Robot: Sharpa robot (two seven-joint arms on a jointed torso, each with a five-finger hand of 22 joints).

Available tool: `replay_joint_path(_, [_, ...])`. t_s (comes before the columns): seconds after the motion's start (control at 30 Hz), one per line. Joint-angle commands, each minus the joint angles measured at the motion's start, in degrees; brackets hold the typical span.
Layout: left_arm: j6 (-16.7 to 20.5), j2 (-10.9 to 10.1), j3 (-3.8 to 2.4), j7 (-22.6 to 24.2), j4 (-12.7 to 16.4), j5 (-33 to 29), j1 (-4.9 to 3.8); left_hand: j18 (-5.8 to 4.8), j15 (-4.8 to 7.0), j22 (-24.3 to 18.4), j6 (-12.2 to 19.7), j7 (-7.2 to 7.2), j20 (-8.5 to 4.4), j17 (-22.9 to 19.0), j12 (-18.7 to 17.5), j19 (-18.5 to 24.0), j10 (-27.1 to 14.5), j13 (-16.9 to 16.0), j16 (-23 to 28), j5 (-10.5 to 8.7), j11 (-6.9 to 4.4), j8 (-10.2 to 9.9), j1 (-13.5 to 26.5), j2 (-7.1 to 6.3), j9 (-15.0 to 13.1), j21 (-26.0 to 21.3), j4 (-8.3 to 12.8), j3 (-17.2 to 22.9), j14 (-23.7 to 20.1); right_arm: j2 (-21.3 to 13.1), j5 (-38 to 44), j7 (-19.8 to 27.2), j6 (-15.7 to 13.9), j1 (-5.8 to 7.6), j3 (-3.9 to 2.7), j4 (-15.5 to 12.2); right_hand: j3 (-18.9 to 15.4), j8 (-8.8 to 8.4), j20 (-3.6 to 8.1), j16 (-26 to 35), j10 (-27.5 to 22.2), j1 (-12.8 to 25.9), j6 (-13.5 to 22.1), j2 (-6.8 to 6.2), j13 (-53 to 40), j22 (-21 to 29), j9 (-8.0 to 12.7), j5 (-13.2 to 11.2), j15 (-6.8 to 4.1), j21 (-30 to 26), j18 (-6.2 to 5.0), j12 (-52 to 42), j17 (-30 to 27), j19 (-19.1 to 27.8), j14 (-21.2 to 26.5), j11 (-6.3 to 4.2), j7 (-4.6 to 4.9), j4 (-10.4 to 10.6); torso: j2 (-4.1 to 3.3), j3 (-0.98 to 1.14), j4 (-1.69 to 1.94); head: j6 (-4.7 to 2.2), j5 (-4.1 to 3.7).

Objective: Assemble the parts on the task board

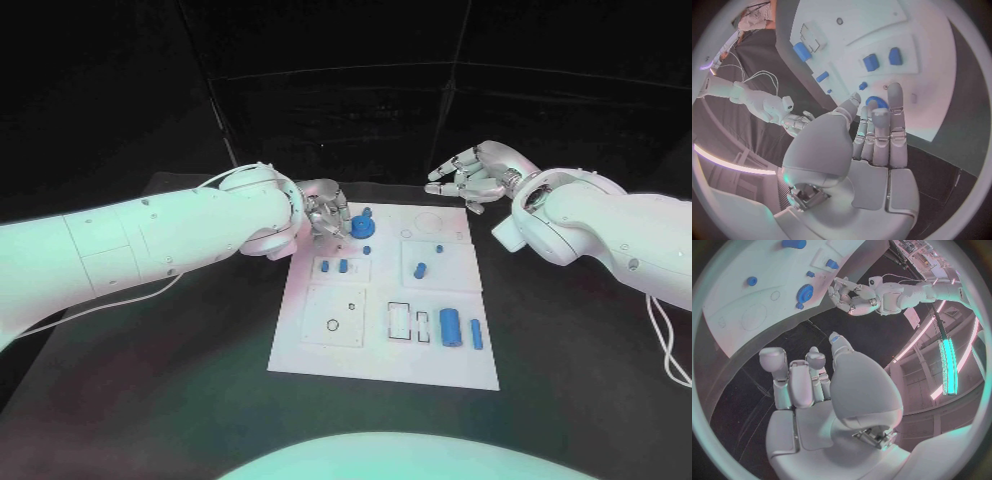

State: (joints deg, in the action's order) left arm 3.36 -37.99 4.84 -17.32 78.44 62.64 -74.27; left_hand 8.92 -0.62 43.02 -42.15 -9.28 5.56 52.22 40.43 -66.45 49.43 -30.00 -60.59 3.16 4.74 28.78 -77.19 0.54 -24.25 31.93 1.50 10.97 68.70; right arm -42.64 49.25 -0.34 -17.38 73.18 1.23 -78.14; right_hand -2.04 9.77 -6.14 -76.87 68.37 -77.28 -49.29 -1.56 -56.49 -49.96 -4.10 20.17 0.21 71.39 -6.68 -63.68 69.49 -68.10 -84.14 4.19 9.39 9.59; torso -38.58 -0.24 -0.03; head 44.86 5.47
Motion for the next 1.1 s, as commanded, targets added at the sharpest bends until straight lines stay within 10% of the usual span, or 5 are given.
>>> replay_joint_path(0.03, [6.93,1.24,0.32,11.72,-1.13,2.38,0.39,1.17,-0.44,-0.74,-1.24,-0.63,0.61,-4.27,-4.18,0.38,0.18,4.41,2.96,-0.28,0.79,-2.62,-2.14,-0.84,3.03,-1.02,1.69,2.03,-2.11,0.19,-0.16,0.64,-0.05,0.09,-0.03,0.05,-0.35,0.4,0.12,0.24,-0.08,0.07,0.47,0.26,0.08,0.08,0.1,0.28,-0.4,-0.32,-1.05,0.26,-0.06,0.34,-1.5,0.12,0.06,0.05,-0.09,-0.03,-0.15,-0.23,-0.03])
replay_joint_path(0.13, [7.76,2.84,0.58,13.75,-2.53,5.85,0.77,1.46,-0.61,-0.83,-2.76,-0.64,1.04,-4.71,-7.9,-0.42,0.42,8.81,1.97,-0.12,1.02,-5.31,-2.56,-2.21,6.25,-0.93,2.86,3.69,-0.79,0.23,-0.16,0.63,-0.04,0.08,-0.03,0.01,-0.35,0.4,0.12,0.24,-0.08,0.07,0.47,0.26,0.08,0.08,0.1,0.28,-0.4,-0.32,-1.05,0.26,-0.06,0.34,-1.5,0.12,0.06,0.05,-0.1,-0.06,-0.1,-0.35,-0.19])
replay_joint_path(0.4, [4.53,4.94,1.97,13.92,-5.25,13.01,1.07,1.39,0.19,1.49,-3.29,0.27,0.49,9.82,-10.87,-8.31,-0.25,13.67,-12.29,-0.34,0.59,-8.75,-0.44,-4.78,10.7,4.04,3.09,3.63,11.83,0.39,-0.16,0.61,-0.01,0.08,-0.03,-0.03,-0.35,0.4,0.12,0.24,-0.08,0.07,0.47,0.26,0.08,0.08,0.1,0.28,-0.4,-0.32,-1.05,0.26,-0.06,0.34,-1.5,0.12,0.06,0.05,0.02,0.01,-0.15,-0.49,-0.56])
replay_joint_path(1.1, [0.37,8.58,3.1,13.63,-10.41,17.11,1.79,-0.61,1.0,10.77,-7.53,1.02,-0.39,12.06,-11.8,-14.6,1.21,17.59,-15.38,-0.35,-0.04,-10.95,0.32,-5.27,14.45,15.72,2.77,2.15,15.53,0.85,-0.16,0.57,0.06,0.08,-0.03,0.07,-0.32,0.43,0.12,0.26,-0.13,-0.02,0.48,0.38,0.15,0.17,0.1,0.36,-0.4,-0.38,-1.07,0.31,-0.04,0.39,-1.5,0.12,0.05,0.06,-0.04,0.04,-0.11,-0.69,-0.99])
